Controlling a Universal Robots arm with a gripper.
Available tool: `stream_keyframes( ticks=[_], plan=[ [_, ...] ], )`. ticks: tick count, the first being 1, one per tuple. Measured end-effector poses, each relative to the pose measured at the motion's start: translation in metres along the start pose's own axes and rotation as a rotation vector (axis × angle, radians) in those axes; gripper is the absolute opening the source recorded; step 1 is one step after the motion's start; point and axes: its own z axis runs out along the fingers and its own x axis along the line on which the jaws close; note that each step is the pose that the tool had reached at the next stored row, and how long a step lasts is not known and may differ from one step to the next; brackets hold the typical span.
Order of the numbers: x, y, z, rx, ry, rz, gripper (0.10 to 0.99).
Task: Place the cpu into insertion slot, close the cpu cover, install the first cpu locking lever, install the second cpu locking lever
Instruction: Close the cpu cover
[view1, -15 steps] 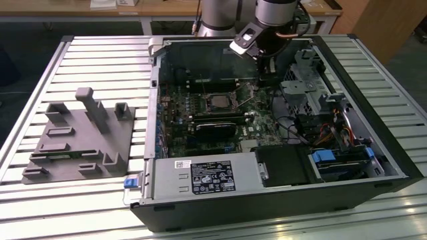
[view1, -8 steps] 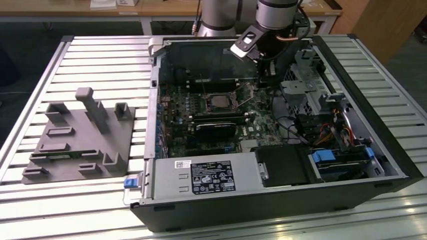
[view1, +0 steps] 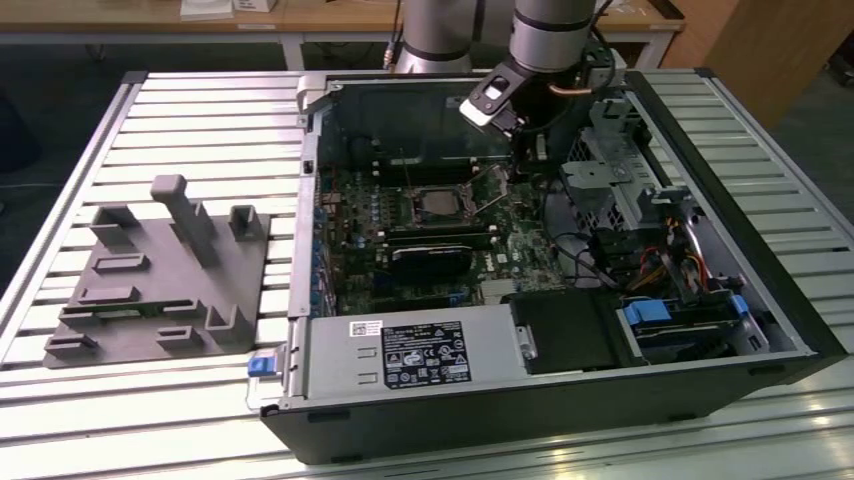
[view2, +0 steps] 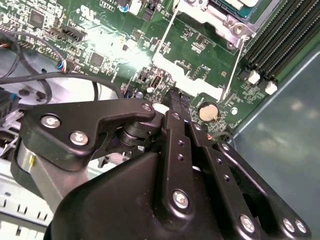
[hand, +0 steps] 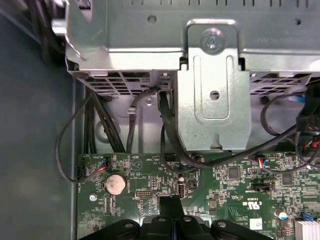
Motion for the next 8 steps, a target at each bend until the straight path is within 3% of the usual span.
stream_keyframes(
  ticks=[4,8],
  plan=[
    [0.0001,-0.0003,0.0066,0.006,-0.0001,0.000,0.106],
    [0.0001,-0.0003,0.0075,0.008,-0.0004,0.000,0.106]
  ],
)
